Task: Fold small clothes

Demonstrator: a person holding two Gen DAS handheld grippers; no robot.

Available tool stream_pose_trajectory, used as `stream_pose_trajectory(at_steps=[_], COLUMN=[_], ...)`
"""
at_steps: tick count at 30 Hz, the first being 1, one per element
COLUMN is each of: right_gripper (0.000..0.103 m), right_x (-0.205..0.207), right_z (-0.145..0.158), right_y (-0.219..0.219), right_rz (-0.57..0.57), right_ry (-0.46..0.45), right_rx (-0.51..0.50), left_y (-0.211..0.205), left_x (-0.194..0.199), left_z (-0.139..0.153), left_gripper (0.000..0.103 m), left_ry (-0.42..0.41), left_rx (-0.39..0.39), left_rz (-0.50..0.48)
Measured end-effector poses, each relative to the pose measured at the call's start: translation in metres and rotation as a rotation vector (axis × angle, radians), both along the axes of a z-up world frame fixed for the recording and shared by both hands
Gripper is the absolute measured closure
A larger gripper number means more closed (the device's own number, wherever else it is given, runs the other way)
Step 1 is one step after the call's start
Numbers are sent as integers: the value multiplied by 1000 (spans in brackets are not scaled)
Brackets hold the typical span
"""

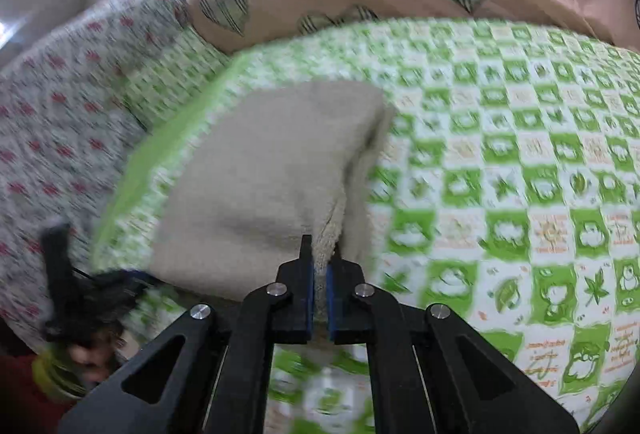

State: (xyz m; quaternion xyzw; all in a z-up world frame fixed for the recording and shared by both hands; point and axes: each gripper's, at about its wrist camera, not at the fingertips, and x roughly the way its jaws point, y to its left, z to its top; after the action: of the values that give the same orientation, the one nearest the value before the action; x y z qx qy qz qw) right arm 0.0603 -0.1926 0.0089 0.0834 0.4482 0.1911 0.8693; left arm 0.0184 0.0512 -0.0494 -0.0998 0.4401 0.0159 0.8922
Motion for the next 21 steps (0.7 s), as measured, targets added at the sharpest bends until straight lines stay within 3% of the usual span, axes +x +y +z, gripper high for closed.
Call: stream_pose_trajectory(at_steps=[4,9,21], right_gripper=[97,98,96], right_x=[7,6,2], right_z=[-26,-35,-41], right_y=[2,5,5], right_rz=[-1,-14,-42], right_ry=[51,71,81], right_rx=[-45,-78,-88], left_y=[12,22,28], left_x=[-1,-1,-2], left_z=[-2,-9,-14], left_gripper=[92,92,91], left_ry=[19,31,33], left_rx=[-77,-159,-222], left_rz=[11,20,22])
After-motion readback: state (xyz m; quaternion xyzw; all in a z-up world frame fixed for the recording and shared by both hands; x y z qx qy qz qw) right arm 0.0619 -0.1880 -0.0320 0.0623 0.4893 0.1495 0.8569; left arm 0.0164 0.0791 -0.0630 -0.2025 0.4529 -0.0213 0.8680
